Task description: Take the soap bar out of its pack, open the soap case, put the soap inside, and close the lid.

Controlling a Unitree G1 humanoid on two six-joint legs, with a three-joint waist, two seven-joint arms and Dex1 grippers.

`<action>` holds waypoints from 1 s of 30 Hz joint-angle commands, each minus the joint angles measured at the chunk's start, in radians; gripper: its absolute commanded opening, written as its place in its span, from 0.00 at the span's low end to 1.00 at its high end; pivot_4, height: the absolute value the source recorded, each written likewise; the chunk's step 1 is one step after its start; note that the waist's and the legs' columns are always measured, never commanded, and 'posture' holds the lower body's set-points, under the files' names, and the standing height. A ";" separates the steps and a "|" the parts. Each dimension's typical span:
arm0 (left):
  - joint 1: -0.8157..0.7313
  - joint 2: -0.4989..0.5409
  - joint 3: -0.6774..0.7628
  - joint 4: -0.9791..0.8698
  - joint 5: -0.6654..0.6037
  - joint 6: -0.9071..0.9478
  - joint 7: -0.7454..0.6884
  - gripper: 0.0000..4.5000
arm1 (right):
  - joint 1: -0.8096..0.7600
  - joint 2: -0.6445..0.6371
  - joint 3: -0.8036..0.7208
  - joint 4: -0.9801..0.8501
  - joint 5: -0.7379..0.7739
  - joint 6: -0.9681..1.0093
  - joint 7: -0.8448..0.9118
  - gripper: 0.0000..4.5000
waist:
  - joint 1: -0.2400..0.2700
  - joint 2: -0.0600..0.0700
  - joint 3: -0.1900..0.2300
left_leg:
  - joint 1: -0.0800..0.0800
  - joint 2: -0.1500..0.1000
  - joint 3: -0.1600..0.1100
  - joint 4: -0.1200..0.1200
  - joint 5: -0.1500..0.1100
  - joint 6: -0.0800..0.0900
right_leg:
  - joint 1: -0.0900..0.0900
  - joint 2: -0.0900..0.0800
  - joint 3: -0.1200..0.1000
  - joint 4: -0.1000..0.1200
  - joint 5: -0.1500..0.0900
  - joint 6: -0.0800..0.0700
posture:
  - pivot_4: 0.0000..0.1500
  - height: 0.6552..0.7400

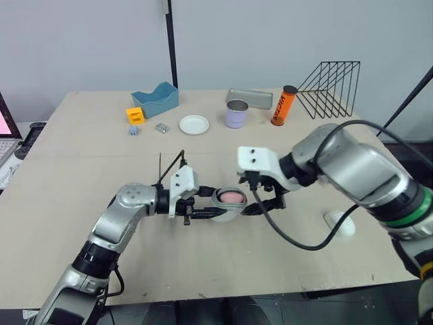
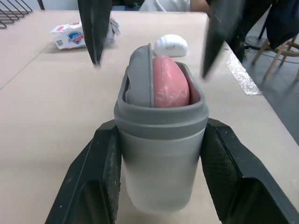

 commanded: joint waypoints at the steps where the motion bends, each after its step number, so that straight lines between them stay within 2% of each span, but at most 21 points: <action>1: 0.023 -0.002 0.041 -0.021 -0.029 -0.080 -0.019 0.42 | 0.016 -0.039 -0.130 0.014 0.029 0.025 -0.012 0.99 | 0.000 0.000 0.000 | 0.000 0.000 0.000 0.000 0.000 0.000 | 0.000 0.000 0.000 0.000 0.000 0.000 | 1.00 0.99; 4: 0.033 -0.043 0.048 0.002 -0.049 -0.120 -0.020 0.42 | 0.059 -0.077 -0.209 0.027 0.040 0.059 -0.033 0.99 | 0.003 0.000 0.000 | 0.000 -0.001 0.000 0.000 0.000 0.000 | 0.001 -0.001 0.000 0.000 -0.001 -0.002 | 1.00 0.99; 11: 0.025 -0.137 0.052 0.139 -0.040 -0.249 -0.034 0.42 | 0.154 -0.119 -0.288 0.023 0.039 0.133 -0.118 0.99 | 0.001 0.001 -0.001 | 0.000 -0.001 0.001 0.000 0.000 0.000 | 0.001 -0.001 0.002 -0.001 0.001 0.001 | 1.00 0.99; 15: 0.023 -0.147 0.049 0.200 -0.041 -0.276 -0.074 0.42 | 0.219 -0.127 -0.372 0.027 0.027 0.116 -0.190 0.99 | 0.000 0.002 -0.001 | 0.000 -0.001 0.001 0.000 0.000 0.000 | 0.001 0.000 0.002 -0.001 0.001 0.001 | 1.00 0.99; 23: 0.018 -0.195 0.019 0.226 -0.024 -0.322 -0.079 0.42 | 0.292 -0.268 -0.427 0.074 0.068 0.231 -0.181 0.99 | 0.001 0.002 -0.001 | 0.000 -0.002 0.001 0.000 0.000 0.000 | 0.001 -0.001 0.003 -0.001 0.000 0.002 | 1.00 0.99; 30: -0.016 -0.218 -0.012 0.297 0.030 -0.370 -0.077 0.42 | 0.460 -0.349 -0.474 0.086 0.078 0.223 -0.209 0.99 | 0.000 0.004 -0.003 | 0.000 -0.002 0.001 0.000 0.000 0.000 | 0.002 0.000 0.003 -0.002 0.001 0.003 | 1.00 0.99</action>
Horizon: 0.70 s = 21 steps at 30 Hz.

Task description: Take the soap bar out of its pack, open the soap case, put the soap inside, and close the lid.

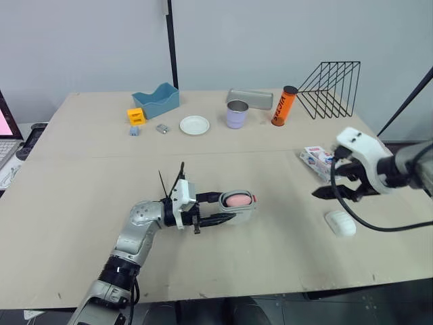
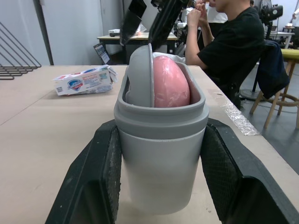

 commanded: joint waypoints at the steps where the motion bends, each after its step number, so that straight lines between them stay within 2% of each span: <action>1: -0.022 -0.015 -0.003 0.025 0.015 -0.058 -0.004 0.42 | 0.032 -0.030 -0.059 0.010 0.006 -0.007 -0.019 0.99 | 0.000 0.001 -0.001 | 0.000 0.000 0.000 0.000 0.000 0.000 | 0.000 0.000 0.000 0.000 0.000 0.000 | 1.00 0.99; 16: -0.019 -0.030 -0.014 0.057 0.041 -0.097 -0.007 0.42 | 0.172 -0.017 -0.090 0.121 0.023 -0.046 -0.047 0.99 | 0.000 0.003 -0.002 | 0.000 -0.002 -0.001 0.000 0.000 0.000 | 0.001 0.000 0.001 0.000 -0.001 0.003 | 1.00 0.99; 21: -0.011 -0.025 -0.014 0.043 0.040 -0.086 0.000 0.42 | 0.173 0.006 -0.075 0.193 0.016 -0.066 -0.055 0.99 | 0.000 0.003 -0.002 | 0.000 -0.002 -0.001 0.000 0.000 0.000 | 0.001 0.000 0.001 0.000 0.000 0.003 | 1.00 0.99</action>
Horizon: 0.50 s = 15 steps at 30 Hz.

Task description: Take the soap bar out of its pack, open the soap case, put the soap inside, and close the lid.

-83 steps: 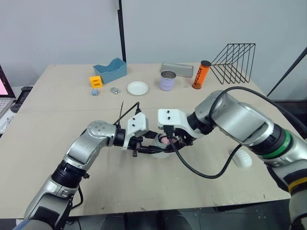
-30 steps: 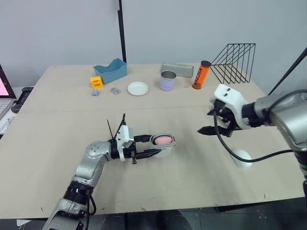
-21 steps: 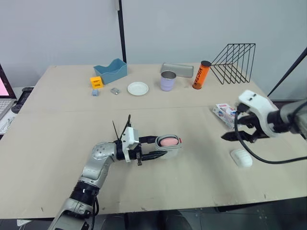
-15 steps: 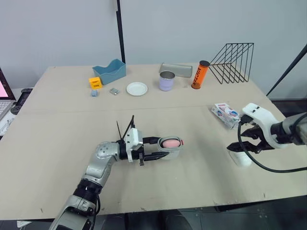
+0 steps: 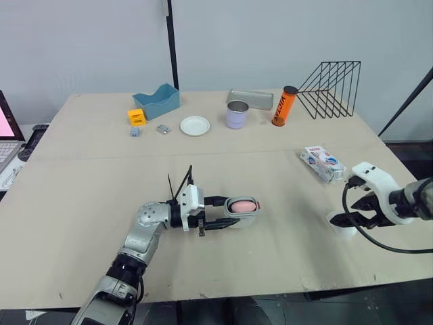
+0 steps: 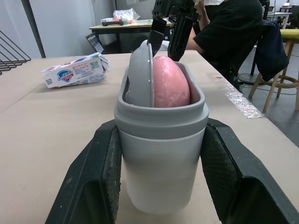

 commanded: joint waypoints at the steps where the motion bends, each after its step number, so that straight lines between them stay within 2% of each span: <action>1: -0.002 0.004 0.003 -0.037 -0.008 0.002 0.005 0.42 | -0.016 0.015 -0.018 0.060 -0.003 -0.013 -0.006 0.99 | 0.000 0.000 0.000 | 0.000 0.000 0.000 0.000 0.000 0.000 | 0.000 0.000 0.000 0.000 0.000 0.000 | 1.00 0.99; 15: -0.013 0.031 0.010 -0.050 -0.012 0.012 0.011 0.42 | -0.061 0.106 0.111 0.245 -0.102 -0.127 0.000 0.99 | 0.000 0.000 0.000 | 0.000 -0.001 0.000 0.000 0.000 0.000 | 0.000 0.000 0.000 0.000 0.000 0.001 | 1.00 0.99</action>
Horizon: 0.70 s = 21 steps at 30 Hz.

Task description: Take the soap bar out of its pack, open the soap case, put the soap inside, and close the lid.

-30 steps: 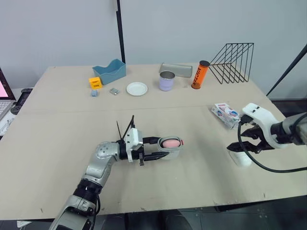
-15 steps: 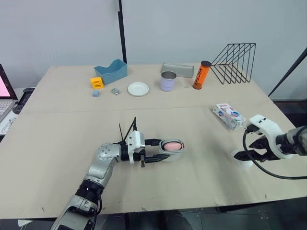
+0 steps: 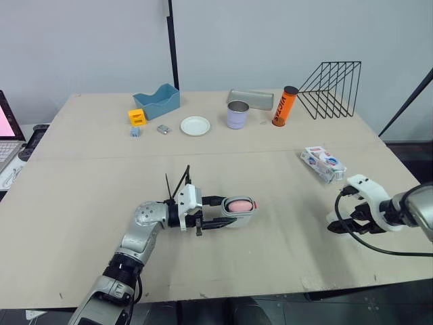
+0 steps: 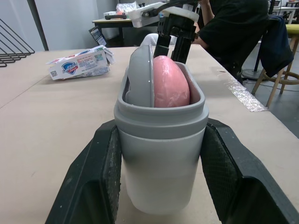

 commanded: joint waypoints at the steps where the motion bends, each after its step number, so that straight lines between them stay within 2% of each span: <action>1: -0.015 0.002 0.009 -0.045 -0.011 -0.003 0.003 0.42 | -0.020 0.002 0.010 0.018 -0.022 -0.021 0.016 0.94 | 0.000 0.000 0.000 | 0.000 0.000 0.000 0.000 0.000 0.000 | 0.000 0.000 0.000 0.000 0.000 0.000 | 1.00 0.99; 3: -0.015 0.003 0.010 -0.046 -0.011 -0.003 0.004 0.42 | -0.020 0.000 0.020 0.021 -0.030 -0.029 0.023 0.82 | 0.000 0.000 0.000 | 0.000 0.000 0.000 0.000 0.000 0.000 | 0.000 0.000 0.000 0.000 0.000 0.000 | 1.00 0.99; 7: -0.016 0.006 0.012 -0.044 -0.010 -0.004 0.006 0.42 | -0.011 -0.009 0.015 0.007 -0.035 -0.029 0.039 0.42 | 0.000 0.000 0.000 | 0.000 0.000 0.000 0.000 0.000 0.000 | 0.000 0.000 0.000 0.000 0.000 0.000 | 1.00 0.99; 13: -0.024 0.000 0.010 -0.032 -0.007 -0.009 0.009 0.42 | -0.001 -0.028 0.000 -0.072 -0.033 -0.035 0.065 0.42 | 0.000 0.000 0.000 | 0.000 0.000 0.000 0.000 0.000 0.000 | 0.000 0.000 0.000 0.000 0.000 0.000 | 1.00 0.99; 21: -0.034 -0.007 0.009 -0.008 -0.008 -0.023 -0.009 0.42 | -0.074 -0.033 0.003 -0.219 -0.071 -0.120 0.072 0.42 | 0.000 0.000 0.000 | 0.000 0.000 0.000 0.000 0.000 0.000 | 0.000 0.000 0.000 0.000 0.000 0.001 | 1.00 0.99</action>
